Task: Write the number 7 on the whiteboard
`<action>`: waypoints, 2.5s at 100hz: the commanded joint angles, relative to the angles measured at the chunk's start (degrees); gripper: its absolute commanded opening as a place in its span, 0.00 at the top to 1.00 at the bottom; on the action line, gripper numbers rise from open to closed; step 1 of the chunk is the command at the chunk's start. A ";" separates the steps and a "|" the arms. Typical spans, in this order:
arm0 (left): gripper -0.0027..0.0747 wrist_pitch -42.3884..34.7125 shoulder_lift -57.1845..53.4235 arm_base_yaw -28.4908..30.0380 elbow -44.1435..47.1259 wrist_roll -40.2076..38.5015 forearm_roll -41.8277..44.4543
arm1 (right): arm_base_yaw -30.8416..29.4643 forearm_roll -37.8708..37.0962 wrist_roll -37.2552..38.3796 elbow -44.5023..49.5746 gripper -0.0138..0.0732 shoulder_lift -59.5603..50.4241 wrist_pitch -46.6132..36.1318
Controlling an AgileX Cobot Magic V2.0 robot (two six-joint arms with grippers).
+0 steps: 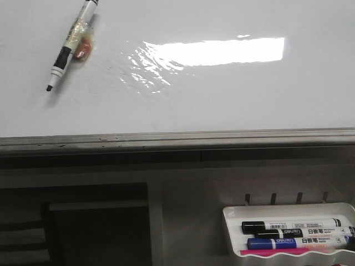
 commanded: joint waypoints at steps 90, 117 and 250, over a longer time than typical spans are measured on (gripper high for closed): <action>0.99 -4.37 -1.72 0.07 1.99 -0.74 -7.67 | 0.04 6.55 -0.05 1.74 0.92 -1.06 -5.24; 0.99 -4.37 -1.72 0.07 1.99 -0.74 -29.67 | 0.04 29.36 -0.05 1.74 0.92 -1.06 -8.05; 0.35 15.25 35.12 -12.03 -31.38 14.29 -31.15 | 3.36 34.98 -12.03 -34.52 0.25 36.84 29.13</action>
